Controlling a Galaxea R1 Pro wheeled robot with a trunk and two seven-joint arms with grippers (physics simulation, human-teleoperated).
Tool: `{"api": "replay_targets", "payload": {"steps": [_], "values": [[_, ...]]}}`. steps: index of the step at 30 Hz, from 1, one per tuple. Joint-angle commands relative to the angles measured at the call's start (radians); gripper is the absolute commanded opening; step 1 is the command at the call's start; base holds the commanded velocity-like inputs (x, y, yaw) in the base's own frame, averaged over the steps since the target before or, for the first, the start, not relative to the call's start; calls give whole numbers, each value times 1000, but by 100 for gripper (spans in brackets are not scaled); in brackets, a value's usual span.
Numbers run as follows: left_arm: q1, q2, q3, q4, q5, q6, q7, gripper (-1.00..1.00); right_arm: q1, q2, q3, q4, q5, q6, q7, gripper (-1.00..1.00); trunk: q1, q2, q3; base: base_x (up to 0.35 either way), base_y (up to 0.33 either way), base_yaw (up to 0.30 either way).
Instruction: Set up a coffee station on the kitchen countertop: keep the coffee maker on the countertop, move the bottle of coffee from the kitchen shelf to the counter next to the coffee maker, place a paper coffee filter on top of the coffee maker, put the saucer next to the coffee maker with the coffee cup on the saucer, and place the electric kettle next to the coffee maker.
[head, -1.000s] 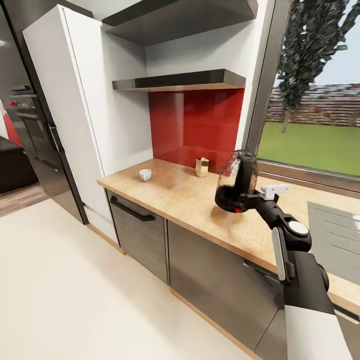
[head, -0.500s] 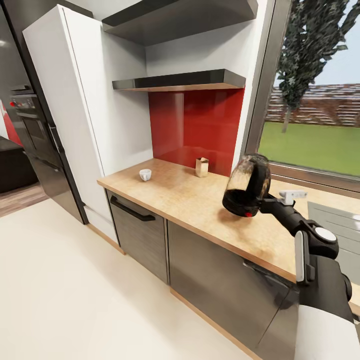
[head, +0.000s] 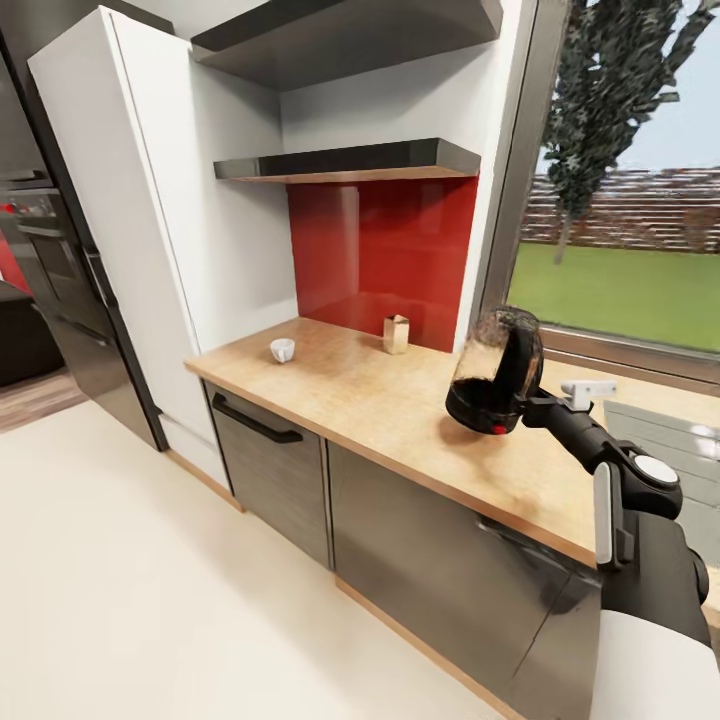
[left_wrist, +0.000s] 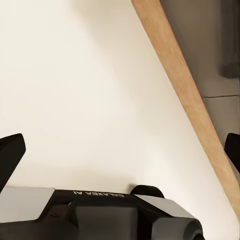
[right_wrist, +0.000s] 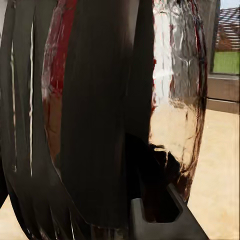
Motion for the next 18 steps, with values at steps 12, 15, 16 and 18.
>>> {"api": "replay_targets", "payload": {"steps": [12,15,16,18], "values": [[0,0,-6,1,3,-7,-1,100,-2,1,-3,-2,6,1,10,-100,0,-1,-1,0,0,-274],[0,0,-6,1,3,-7,-1,100,-2,1,-3,-2,6,1,10,-100,0,-1,-1,0,0,-279],[0,0,-6,1,3,-7,-1,100,-2,1,-3,-2,6,1,10,-100,0,-1,-1,0,0,-279],[0,0,-6,1,3,-7,-1,100,-2,1,-3,-2,6,1,10,-100,0,-1,-1,0,0,-279]]}}
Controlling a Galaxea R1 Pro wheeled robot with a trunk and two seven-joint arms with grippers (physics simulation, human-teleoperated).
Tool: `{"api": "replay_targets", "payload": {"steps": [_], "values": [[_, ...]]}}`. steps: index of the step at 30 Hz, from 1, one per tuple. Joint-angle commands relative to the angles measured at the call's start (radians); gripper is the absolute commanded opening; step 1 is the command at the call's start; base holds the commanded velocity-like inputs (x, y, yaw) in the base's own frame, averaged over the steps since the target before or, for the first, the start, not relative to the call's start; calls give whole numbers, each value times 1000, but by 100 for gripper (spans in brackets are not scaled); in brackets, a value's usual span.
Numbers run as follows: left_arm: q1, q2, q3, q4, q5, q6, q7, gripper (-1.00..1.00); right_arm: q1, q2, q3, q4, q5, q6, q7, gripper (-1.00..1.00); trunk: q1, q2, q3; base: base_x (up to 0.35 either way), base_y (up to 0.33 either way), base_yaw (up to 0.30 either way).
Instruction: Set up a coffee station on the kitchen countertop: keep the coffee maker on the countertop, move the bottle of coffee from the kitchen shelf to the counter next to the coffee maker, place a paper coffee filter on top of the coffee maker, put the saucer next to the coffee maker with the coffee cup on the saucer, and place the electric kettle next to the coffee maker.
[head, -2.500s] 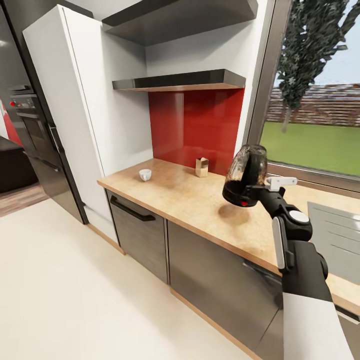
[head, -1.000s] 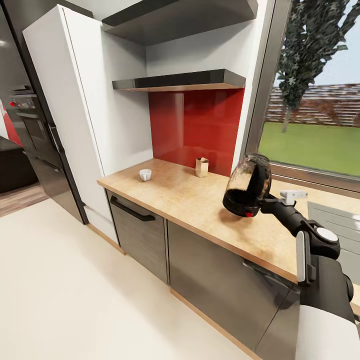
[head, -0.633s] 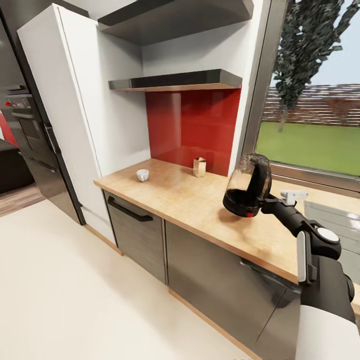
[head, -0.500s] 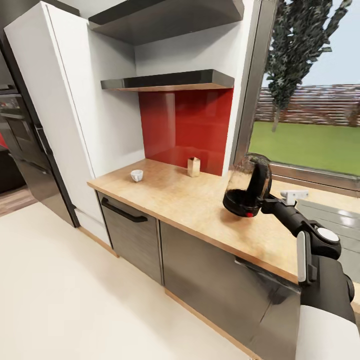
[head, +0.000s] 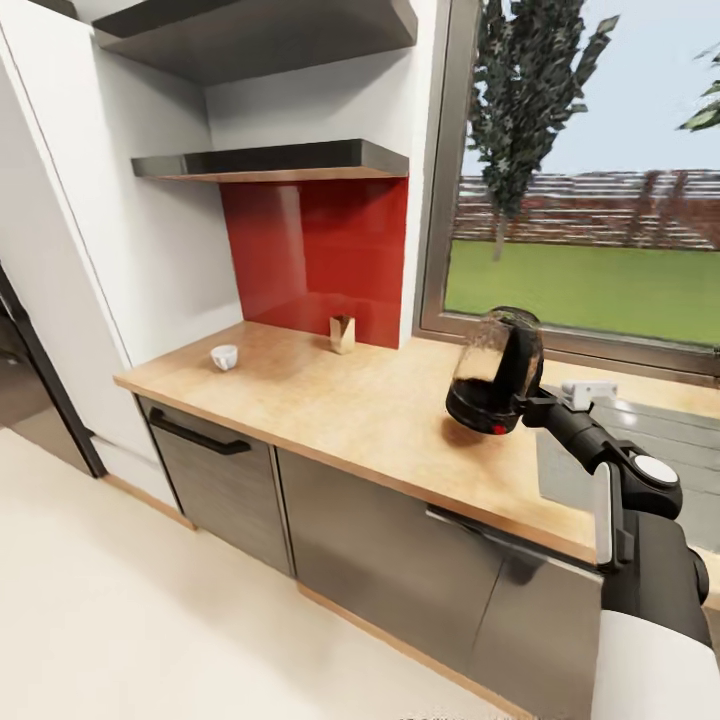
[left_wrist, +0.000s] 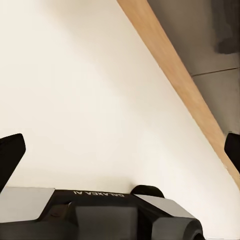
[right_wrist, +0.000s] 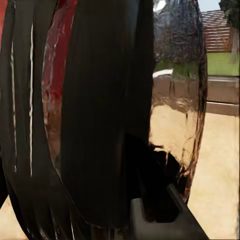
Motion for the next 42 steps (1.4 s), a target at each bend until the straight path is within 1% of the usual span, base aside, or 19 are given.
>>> {"api": "replay_targets", "payload": {"steps": [1,5,16,20,22,23,24,25,30,42], "values": [[-1,0,-6,1,3,-7,-2,100,-2,1,-3,-1,6,3,9,-100,0,-1,-1,0,0,-279],[-1,0,-6,1,3,-7,-2,100,-2,1,-3,-1,6,3,10,-100,0,-1,-1,-42,53,-187],[-1,0,-6,1,3,-7,-2,100,-2,1,-4,-1,9,1,7,-100,0,-1,-1,-146,205,-15],[-1,0,-6,1,3,-7,-2,100,-2,-21,-4,-1,13,1,7,-100,0,-1,-1,-36,44,0],[0,0,-6,1,3,-7,-2,100,-2,-46,-11,-1,14,2,7,-100,0,-1,-1,-11,14,0],[0,0,-6,1,3,-7,-2,100,-2,-53,-14,-1,14,3,7,-100,0,-1,-1,-7,9,0],[0,0,-6,1,3,-7,-2,100,-2,-68,-27,-1,15,3,7,-100,0,-1,-1,-4,4,-80],[0,0,-6,1,3,-7,-2,100,-2,-76,-34,-1,15,4,7,-100,0,-1,0,-2,2,-162],[-1,1,-6,1,3,-7,-2,100,-2,-83,-41,-1,15,4,7,-100,0,-1,2,-1,1,-220],[-1,2,-5,1,3,-7,-2,100,-2,-83,-43,-1,14,6,8,-100,0,-1,8,0,0,-250]]}}
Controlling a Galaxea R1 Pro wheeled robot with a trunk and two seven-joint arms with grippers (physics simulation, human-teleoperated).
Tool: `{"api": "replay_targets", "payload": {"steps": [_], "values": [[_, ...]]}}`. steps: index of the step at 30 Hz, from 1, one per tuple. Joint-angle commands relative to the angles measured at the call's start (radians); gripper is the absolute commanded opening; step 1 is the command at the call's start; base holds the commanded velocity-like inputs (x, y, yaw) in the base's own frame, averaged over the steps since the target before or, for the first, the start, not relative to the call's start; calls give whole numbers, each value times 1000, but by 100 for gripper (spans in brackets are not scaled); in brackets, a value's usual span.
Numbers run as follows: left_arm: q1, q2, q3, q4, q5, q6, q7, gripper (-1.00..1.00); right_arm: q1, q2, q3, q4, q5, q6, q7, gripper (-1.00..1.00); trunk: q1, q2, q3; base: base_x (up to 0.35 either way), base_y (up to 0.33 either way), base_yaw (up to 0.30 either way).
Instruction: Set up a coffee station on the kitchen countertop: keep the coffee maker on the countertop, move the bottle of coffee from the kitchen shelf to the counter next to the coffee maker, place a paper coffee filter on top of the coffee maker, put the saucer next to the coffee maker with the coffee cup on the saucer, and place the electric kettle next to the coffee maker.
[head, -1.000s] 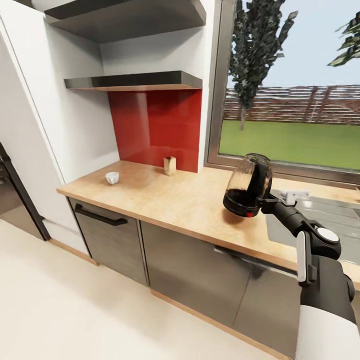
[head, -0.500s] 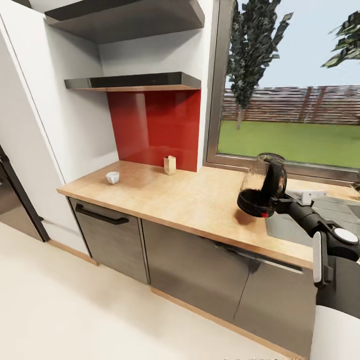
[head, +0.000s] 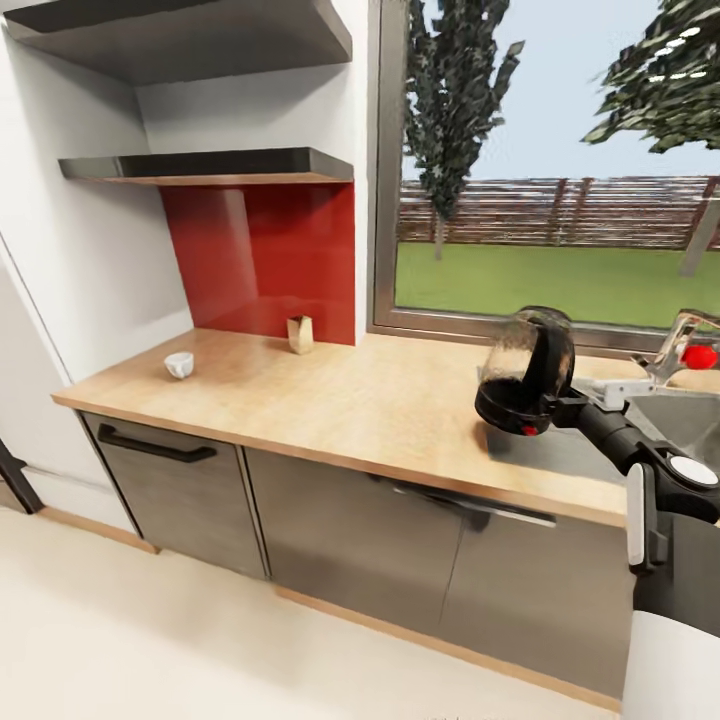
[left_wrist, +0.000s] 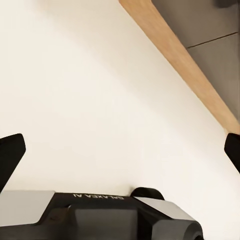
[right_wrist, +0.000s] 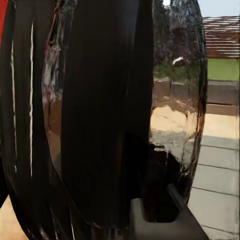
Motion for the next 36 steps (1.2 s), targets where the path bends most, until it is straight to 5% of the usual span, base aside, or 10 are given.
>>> {"api": "replay_targets", "payload": {"steps": [1,36], "values": [[-1,0,-6,1,3,-7,-2,100,-1,0,-2,-2,6,3,9,-100,0,-1,0,0,0,-251],[-1,2,-6,1,3,-7,-2,100,-1,0,-2,-2,6,1,9,-100,0,-1,15,0,0,-251]]}}
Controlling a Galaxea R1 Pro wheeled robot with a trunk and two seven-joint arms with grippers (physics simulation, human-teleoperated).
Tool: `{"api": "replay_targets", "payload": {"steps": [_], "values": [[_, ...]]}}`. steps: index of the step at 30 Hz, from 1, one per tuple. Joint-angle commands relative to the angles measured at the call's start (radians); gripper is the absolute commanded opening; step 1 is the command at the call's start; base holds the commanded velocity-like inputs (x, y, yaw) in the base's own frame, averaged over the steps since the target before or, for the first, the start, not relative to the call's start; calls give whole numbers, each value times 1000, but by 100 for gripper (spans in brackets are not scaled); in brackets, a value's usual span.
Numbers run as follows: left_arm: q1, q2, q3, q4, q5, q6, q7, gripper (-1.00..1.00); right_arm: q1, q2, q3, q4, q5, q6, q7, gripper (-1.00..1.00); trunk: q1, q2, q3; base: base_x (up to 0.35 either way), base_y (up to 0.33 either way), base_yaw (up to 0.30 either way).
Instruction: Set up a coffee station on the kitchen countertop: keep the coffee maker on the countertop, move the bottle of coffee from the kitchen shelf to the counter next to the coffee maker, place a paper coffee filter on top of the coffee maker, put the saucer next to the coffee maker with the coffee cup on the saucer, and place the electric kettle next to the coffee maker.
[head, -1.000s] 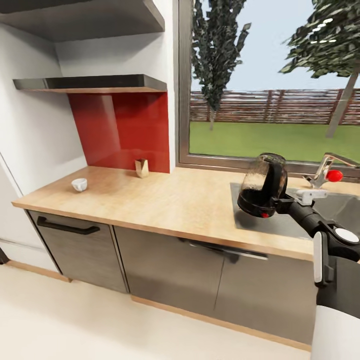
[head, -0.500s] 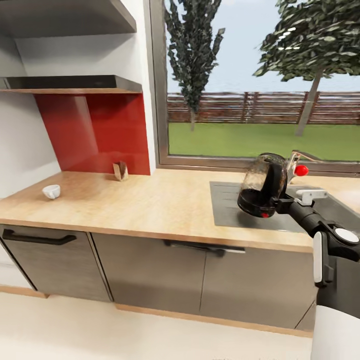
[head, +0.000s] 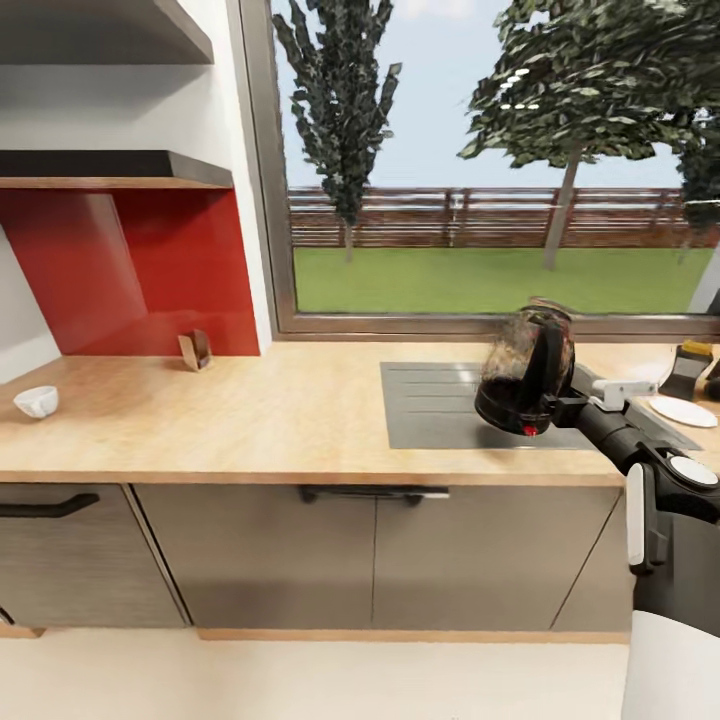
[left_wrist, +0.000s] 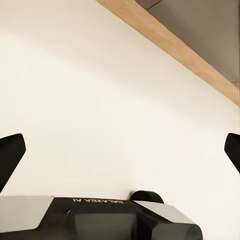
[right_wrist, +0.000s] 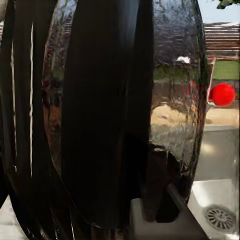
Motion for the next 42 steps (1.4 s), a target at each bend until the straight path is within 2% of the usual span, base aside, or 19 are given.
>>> {"api": "replay_targets", "payload": {"steps": [1,8,11,14,23,25,26,27,28,31,42], "values": [[-1,0,-6,1,3,-7,-2,100,-1,0,-2,-2,6,3,9,-100,0,-1,-1,0,0,-251],[-1,0,-6,1,3,-7,-2,100,-1,-2,-3,-1,7,2,8,-100,0,-1,0,0,-42,-243],[-1,0,-6,1,3,-7,-2,100,-2,-24,-11,-1,7,2,7,-100,0,-1,0,0,-89,-234],[-1,0,-6,1,3,-7,-2,100,-2,-60,-19,-1,7,3,8,-100,0,-1,0,0,-43,-228],[-1,0,-6,1,3,-7,-2,100,-4,-75,-22,-1,7,7,7,-100,0,-1,0,0,-6,-173],[0,0,-6,1,3,-7,-2,100,-20,-91,-22,-1,7,59,5,-100,0,-1,0,0,0,-16],[0,0,-6,1,3,-7,-2,100,-26,-113,-23,-1,6,85,5,-100,0,-1,0,0,0,-9],[0,0,-6,1,3,-7,-2,100,-33,-159,-23,-1,5,128,5,-100,0,-1,0,0,0,-4],[0,0,-6,1,3,-7,-2,100,-35,-173,-23,-1,4,140,5,-100,0,-1,0,0,0,-2],[-1,0,-6,1,3,-7,-2,100,-38,-191,-23,-2,3,155,4,-100,0,-1,0,0,0,-1],[-1,0,-6,2,3,-7,-2,100,-53,-210,-23,-1,2,162,4,-100,0,-1,0,0,0,0]]}}
